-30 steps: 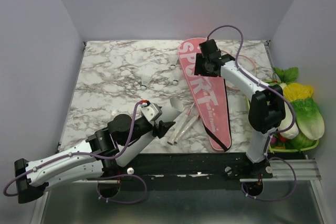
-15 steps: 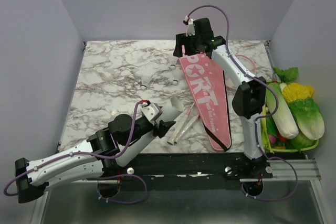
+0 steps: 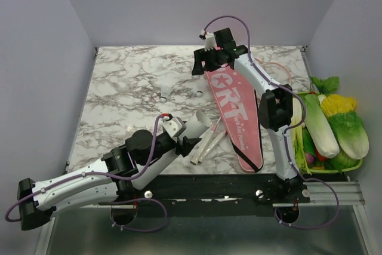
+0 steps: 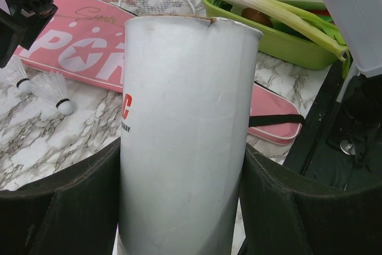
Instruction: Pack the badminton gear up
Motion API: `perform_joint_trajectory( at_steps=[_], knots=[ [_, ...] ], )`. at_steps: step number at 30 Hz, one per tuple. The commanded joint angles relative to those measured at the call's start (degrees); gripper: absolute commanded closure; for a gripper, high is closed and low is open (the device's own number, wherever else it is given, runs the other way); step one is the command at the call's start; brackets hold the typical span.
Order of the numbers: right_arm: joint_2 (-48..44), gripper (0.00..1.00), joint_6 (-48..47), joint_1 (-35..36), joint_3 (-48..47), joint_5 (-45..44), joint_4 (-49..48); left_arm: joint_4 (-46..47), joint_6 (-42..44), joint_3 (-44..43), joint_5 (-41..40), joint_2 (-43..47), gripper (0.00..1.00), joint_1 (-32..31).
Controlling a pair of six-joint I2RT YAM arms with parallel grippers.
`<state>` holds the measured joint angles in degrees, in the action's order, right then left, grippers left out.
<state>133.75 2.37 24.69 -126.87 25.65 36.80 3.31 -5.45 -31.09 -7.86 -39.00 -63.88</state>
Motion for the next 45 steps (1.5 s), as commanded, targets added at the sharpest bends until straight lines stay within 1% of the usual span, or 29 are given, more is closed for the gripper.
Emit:
perform_joint_trajectory(
  at_steps=[1, 7, 21, 29, 33, 37, 41, 45],
  knots=[
    [2.9, 0.17, -1.2, -0.2, -3.0, 3.0, 1.0, -6.1, -11.0, 2.5, 0.3, -1.2, 1.0, -0.6],
    [5.8, 0.17, -0.6, -0.2, -5.5, 3.7, 1.3, -6.2, -11.1, 2.1, 0.7, -2.1, 1.0, -0.6],
    [8.3, 0.17, -0.8, -0.2, -4.7, 2.5, 2.5, -4.7, -11.2, 2.4, 1.1, -3.2, 1.0, -0.5],
    [7.8, 0.17, -1.5, -0.2, -2.2, 1.9, 2.7, -3.7, -11.6, 3.2, 2.1, -4.2, 1.0, -0.5],
    [7.6, 0.21, -1.7, -0.2, -1.8, 2.7, 2.7, -3.6, -11.9, 3.6, 2.3, -4.1, 1.0, -0.6],
    [7.7, 0.22, -1.8, -0.2, -1.8, 3.2, 3.2, -3.6, -11.9, 3.7, 2.1, -3.6, 1.0, -0.6],
    [7.8, 0.29, -1.8, -0.2, -1.5, 4.3, 3.6, -3.9, -11.9, 3.6, 2.2, -3.3, 1.0, -0.6],
    [7.8, 0.33, -1.8, -0.2, -0.9, 4.8, 4.1, -4.1, -12.0, 3.7, 2.2, -2.8, 1.0, -0.6]
  ],
)
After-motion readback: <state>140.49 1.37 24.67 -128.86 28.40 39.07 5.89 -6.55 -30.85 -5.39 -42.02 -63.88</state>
